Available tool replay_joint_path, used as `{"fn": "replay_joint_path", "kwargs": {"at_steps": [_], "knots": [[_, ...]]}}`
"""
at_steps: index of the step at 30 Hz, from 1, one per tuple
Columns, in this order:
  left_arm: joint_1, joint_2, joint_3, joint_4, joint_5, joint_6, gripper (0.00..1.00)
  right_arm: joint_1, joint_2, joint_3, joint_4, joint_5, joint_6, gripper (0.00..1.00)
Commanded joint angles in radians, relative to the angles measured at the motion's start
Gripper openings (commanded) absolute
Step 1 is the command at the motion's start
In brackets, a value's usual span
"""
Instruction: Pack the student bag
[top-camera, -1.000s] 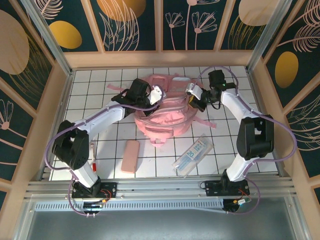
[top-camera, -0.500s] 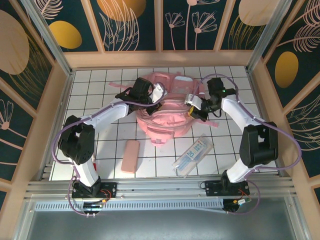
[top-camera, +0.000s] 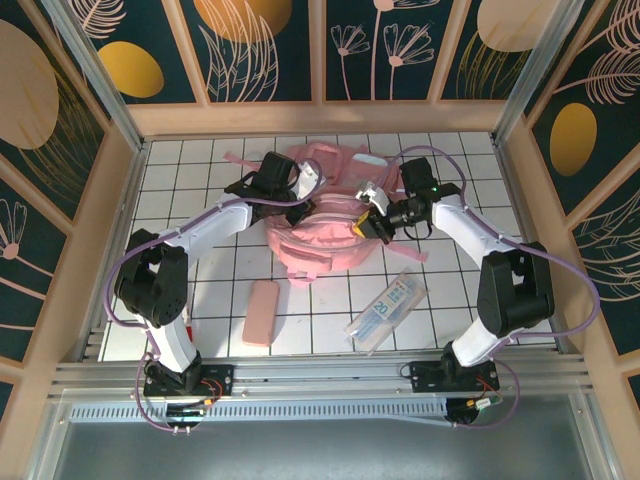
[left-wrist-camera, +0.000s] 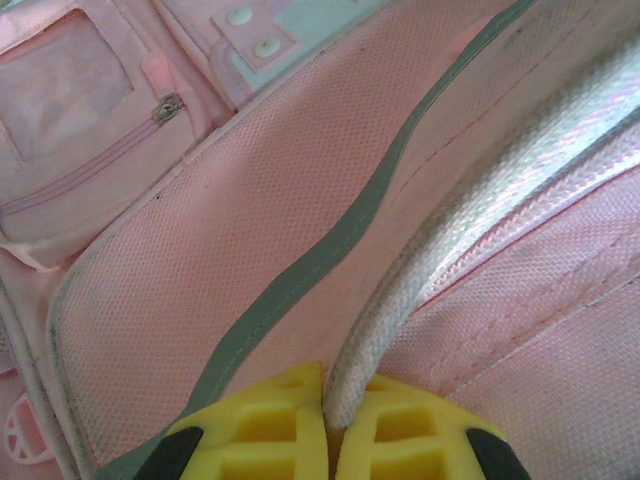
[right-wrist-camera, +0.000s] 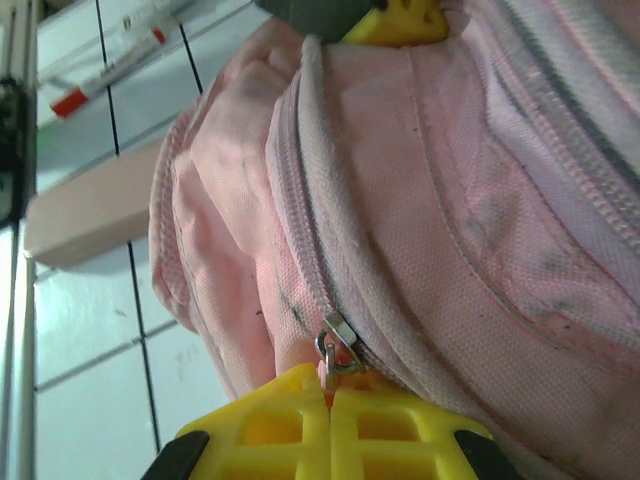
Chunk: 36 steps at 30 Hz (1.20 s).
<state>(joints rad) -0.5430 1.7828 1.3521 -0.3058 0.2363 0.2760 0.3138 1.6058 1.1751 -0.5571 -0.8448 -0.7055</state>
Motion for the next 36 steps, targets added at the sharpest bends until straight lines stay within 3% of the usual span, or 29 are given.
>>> {"fn": "replay_joint_path", "kwargs": {"at_steps": [1,5,8,11,14,19,22,26,29,31,34,36], "knots": [[-0.012,-0.044,0.012,0.061,-0.032,-0.015,0.00,-0.009,-0.011,0.016,0.112,-0.157,0.169,0.00],[0.009,-0.058,0.026,0.036,-0.059,0.043,0.00,-0.065,-0.001,0.032,0.043,-0.274,0.255,0.00],[0.010,-0.061,0.040,0.036,-0.040,0.055,0.00,-0.033,0.058,0.082,-0.119,-0.335,0.245,0.00],[0.010,-0.062,0.045,0.040,-0.017,0.052,0.00,0.062,0.118,0.134,-0.316,-0.253,0.136,0.00],[0.010,-0.062,0.024,0.062,-0.011,0.063,0.00,0.104,0.168,0.161,-0.397,-0.163,0.175,0.00],[0.010,-0.053,0.042,0.052,0.015,0.023,0.00,0.101,0.219,0.172,-0.352,-0.136,0.343,0.00],[0.010,-0.043,0.050,0.031,0.060,-0.032,0.00,0.102,0.248,0.165,-0.175,-0.115,0.621,0.00],[0.011,-0.060,0.014,0.013,0.128,-0.061,0.00,0.048,0.227,0.160,-0.006,-0.008,0.756,0.00],[0.010,-0.061,0.020,-0.010,0.166,-0.092,0.00,-0.036,0.255,0.231,-0.028,0.127,0.735,0.00],[0.008,-0.044,0.035,-0.018,0.249,-0.117,0.00,-0.072,0.297,0.310,-0.075,0.192,0.688,0.00],[-0.003,0.002,0.064,-0.007,0.437,-0.172,0.00,-0.091,0.360,0.420,-0.146,0.227,0.625,0.00],[-0.003,0.031,0.078,0.036,0.478,-0.255,0.00,-0.085,0.371,0.450,-0.159,0.213,0.609,0.00]]}}
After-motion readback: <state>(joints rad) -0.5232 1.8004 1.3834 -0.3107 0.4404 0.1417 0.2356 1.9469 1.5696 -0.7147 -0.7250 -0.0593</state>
